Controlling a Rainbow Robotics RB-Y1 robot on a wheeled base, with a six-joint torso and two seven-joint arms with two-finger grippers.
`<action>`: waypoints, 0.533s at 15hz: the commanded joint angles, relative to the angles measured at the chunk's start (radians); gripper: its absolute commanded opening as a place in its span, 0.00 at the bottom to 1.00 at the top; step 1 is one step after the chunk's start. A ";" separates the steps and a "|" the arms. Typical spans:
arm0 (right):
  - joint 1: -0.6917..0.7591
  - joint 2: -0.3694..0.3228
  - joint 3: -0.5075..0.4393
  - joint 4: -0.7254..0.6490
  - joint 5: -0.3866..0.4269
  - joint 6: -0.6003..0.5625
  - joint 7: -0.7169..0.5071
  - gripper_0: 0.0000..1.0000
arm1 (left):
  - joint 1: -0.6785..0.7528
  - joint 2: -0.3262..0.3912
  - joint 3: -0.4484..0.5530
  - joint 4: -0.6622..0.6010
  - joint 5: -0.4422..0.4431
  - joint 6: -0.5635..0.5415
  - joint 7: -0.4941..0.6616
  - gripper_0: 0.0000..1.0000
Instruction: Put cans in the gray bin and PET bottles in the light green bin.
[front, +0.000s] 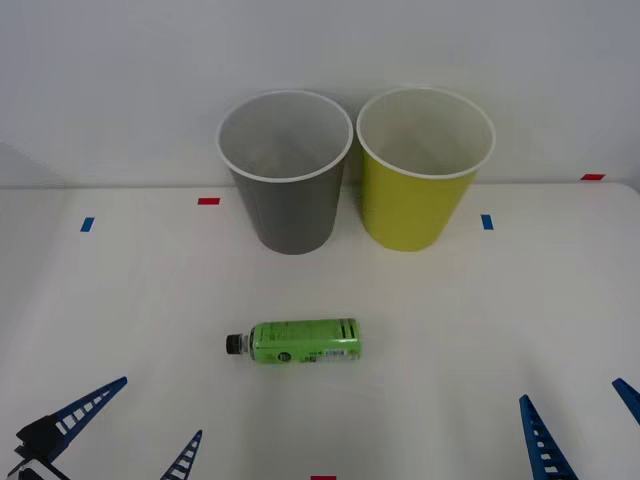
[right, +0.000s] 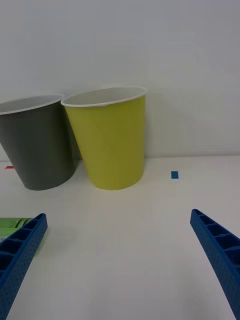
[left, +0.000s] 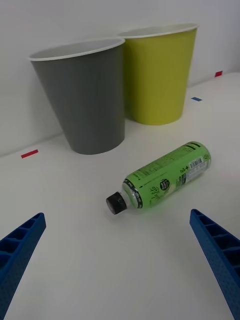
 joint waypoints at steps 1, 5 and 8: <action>0.000 0.000 0.000 0.000 0.000 0.000 0.000 1.00 | -0.101 0.080 -0.036 -0.002 0.001 0.093 -0.007 1.00; 0.000 0.000 0.000 0.000 0.000 0.000 0.000 1.00 | -0.260 0.180 -0.133 -0.009 0.016 0.220 -0.009 1.00; 0.000 0.000 0.000 0.000 0.000 0.000 0.000 1.00 | -0.392 0.217 -0.184 -0.012 0.012 0.340 -0.015 1.00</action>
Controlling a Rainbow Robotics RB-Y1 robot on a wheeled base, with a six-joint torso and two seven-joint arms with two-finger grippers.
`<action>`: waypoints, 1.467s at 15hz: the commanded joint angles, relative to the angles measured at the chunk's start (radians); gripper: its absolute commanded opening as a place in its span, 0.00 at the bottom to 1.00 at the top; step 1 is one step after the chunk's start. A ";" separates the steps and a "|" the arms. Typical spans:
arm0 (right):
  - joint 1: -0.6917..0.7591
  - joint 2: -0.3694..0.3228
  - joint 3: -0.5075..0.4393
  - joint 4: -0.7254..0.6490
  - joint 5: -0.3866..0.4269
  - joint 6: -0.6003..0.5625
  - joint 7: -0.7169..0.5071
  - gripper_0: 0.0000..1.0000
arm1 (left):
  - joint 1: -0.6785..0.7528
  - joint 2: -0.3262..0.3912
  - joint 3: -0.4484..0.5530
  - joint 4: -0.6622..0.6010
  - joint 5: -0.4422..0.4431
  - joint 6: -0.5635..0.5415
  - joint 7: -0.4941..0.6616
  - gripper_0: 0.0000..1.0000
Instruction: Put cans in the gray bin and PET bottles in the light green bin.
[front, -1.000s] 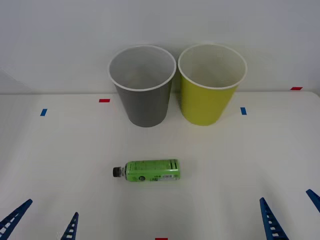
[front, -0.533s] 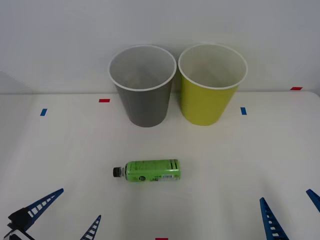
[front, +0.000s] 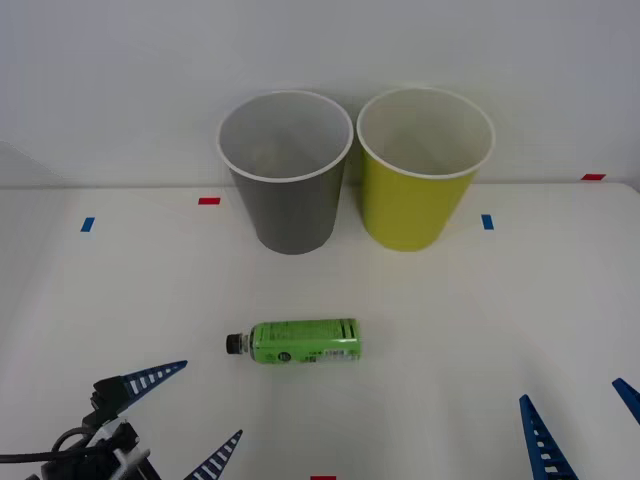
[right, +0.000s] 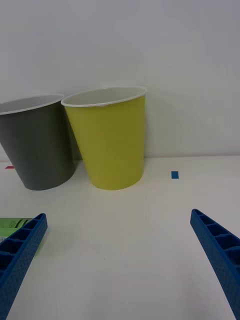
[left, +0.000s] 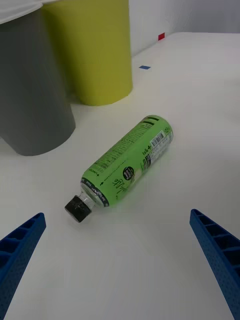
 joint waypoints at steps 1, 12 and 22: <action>0.000 0.000 0.000 0.000 0.000 0.000 0.000 1.00 | -0.131 0.040 -0.054 -0.011 -0.010 0.152 -0.013 1.00; 0.000 0.000 0.000 0.000 0.000 0.000 0.000 1.00 | -0.553 0.000 -0.292 -0.162 -0.115 0.778 -0.048 1.00; 0.000 0.000 0.000 0.000 0.000 0.000 0.000 1.00 | -0.740 -0.170 -0.321 -0.161 -0.012 1.154 -0.266 1.00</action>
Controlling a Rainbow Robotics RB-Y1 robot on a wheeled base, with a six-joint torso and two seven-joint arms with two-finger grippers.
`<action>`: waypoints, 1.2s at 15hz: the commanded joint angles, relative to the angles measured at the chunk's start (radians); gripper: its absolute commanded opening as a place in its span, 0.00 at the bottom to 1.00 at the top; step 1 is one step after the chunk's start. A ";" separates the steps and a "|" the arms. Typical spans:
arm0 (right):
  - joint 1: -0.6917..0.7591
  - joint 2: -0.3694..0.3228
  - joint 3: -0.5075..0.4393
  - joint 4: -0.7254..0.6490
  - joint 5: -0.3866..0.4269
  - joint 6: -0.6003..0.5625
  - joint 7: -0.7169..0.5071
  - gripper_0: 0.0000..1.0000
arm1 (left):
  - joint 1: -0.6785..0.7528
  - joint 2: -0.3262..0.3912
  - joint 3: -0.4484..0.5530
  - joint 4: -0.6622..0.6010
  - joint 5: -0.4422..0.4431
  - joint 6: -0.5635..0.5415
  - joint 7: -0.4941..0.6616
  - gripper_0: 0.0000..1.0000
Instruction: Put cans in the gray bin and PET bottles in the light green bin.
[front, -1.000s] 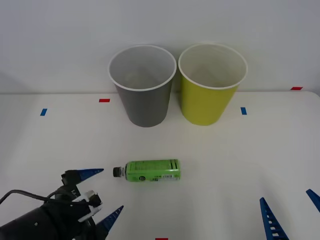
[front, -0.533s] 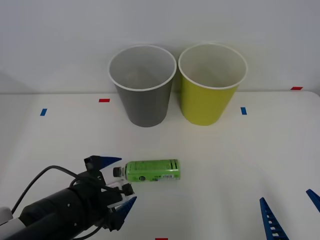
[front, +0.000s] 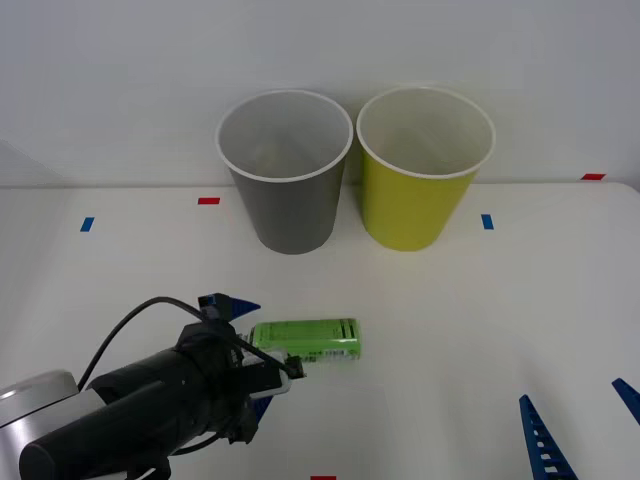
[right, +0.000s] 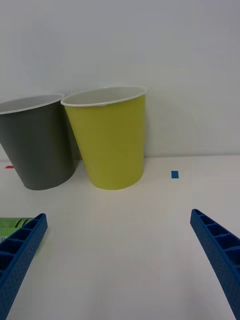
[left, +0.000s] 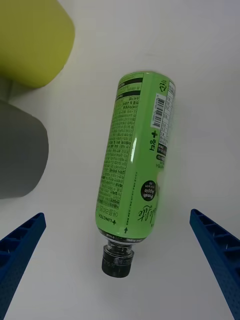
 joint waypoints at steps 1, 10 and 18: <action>0.000 0.000 0.000 0.000 0.000 0.000 0.000 1.00 | -0.018 -0.039 0.002 0.002 0.010 0.047 -0.014 1.00; 0.000 0.000 0.000 0.000 0.000 0.000 0.000 1.00 | -0.019 -0.094 0.000 0.002 -0.036 0.105 -0.024 1.00; 0.000 0.000 0.000 0.000 0.000 0.000 0.000 1.00 | -0.084 -0.176 0.000 0.085 -0.002 0.144 -0.054 1.00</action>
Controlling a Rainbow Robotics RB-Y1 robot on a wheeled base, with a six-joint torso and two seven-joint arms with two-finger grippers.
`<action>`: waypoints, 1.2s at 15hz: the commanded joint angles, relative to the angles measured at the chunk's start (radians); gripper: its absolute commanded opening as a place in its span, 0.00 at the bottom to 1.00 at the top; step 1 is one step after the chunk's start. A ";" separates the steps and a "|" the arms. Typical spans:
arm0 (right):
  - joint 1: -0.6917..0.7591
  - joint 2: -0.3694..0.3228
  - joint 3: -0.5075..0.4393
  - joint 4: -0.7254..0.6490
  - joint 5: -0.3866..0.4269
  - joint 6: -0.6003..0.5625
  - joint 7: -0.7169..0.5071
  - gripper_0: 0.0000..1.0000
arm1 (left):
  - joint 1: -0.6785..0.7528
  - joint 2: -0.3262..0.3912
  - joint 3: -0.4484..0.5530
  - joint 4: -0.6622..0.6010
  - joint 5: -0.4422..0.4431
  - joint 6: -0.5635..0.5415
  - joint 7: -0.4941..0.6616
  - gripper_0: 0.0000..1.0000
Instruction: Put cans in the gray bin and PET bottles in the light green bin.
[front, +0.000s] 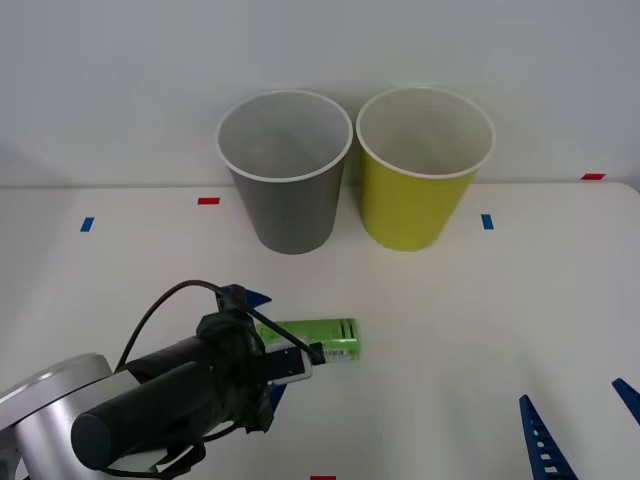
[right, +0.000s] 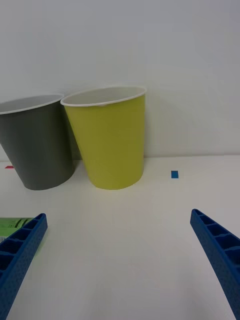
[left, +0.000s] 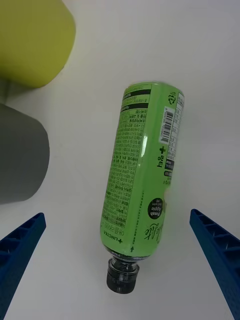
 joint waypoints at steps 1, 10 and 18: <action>0.000 0.000 0.000 0.000 0.000 0.000 0.000 1.00 | -0.044 -0.053 -0.001 0.065 0.024 0.002 -0.008 1.00; 0.000 0.000 0.000 0.000 0.000 0.000 0.000 1.00 | -0.139 -0.112 -0.063 0.183 0.048 0.020 -0.067 1.00; 0.000 0.000 0.000 0.000 0.000 0.000 0.000 1.00 | -0.174 -0.154 -0.063 0.221 0.056 0.063 -0.102 1.00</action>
